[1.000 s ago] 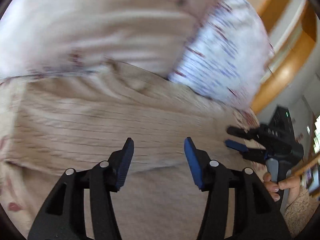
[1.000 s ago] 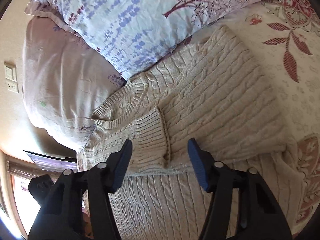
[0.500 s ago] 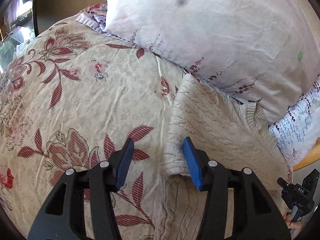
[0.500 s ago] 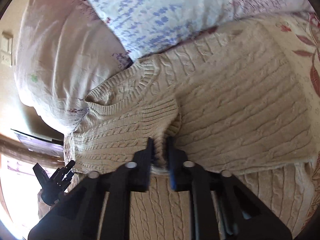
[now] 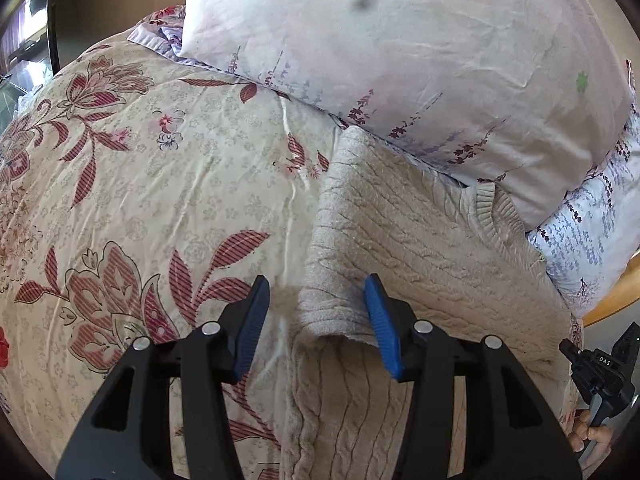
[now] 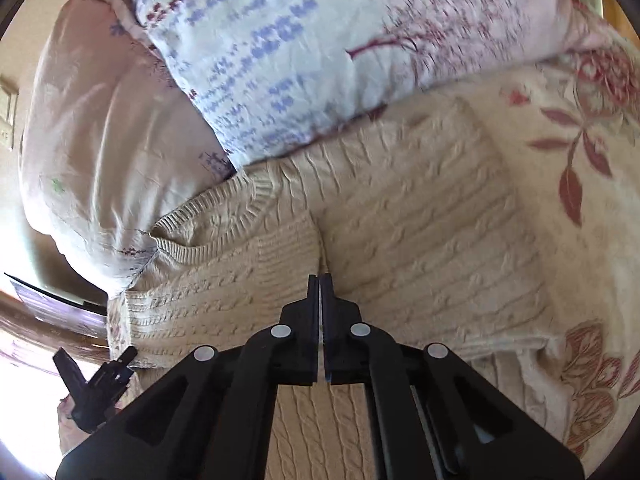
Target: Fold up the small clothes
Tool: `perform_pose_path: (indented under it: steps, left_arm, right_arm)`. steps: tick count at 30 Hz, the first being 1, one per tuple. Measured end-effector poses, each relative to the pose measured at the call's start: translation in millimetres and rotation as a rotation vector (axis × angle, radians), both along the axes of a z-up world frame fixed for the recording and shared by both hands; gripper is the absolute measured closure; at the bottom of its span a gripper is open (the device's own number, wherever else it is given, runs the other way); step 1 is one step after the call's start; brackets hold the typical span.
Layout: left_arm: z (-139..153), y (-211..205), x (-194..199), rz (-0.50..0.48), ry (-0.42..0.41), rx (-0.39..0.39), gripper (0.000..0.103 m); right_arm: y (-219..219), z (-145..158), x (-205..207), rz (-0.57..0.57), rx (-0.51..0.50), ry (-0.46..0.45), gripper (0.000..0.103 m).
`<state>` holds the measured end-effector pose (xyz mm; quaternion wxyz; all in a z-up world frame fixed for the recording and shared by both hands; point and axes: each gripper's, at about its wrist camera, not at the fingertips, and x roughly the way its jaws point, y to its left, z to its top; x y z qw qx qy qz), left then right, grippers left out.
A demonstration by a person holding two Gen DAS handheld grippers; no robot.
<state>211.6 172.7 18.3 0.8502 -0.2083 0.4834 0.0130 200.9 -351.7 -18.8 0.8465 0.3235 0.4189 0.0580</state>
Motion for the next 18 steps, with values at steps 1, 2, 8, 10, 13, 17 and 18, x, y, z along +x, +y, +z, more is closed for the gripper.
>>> perform_pose_path:
  steps: [1,2,8,10,13,17,18]
  left_arm:
    - [-0.7,-1.0,0.7,-0.001,0.001,-0.003,0.054]
    - [-0.7,-1.4,1.0,-0.003,0.002,-0.005,0.054]
    - [-1.6,-6.5,2.2,-0.019,0.002,-0.005,0.054]
    - [-2.3,-8.7,3.0,-0.024,0.002,-0.007,0.054]
    - [-2.2,-11.8,4.1,-0.031,0.001,-0.009,0.054]
    - [-0.6,-13.1,4.7,-0.044,-0.005,0.000,0.055]
    - [-0.9,-13.5,4.9,-0.045,-0.005,0.003,0.056]
  right_arm:
    - [-0.3,-3.4,1.8,0.001,0.029,0.016,0.084]
    - [-1.3,-5.7,2.7,-0.004,0.048,0.027,0.059]
    - [27.5,0.0,8.9,0.094,-0.040,-0.015,0.079]
    - [33.0,0.4,10.6,0.106,-0.078,-0.019,0.094]
    - [27.0,14.4,4.4,0.041,-0.118,-0.086,0.094]
    - [16.4,24.4,0.2,-0.027,-0.180,-0.109,0.095]
    - [13.4,19.8,1.3,-0.036,-0.189,-0.089,0.095]
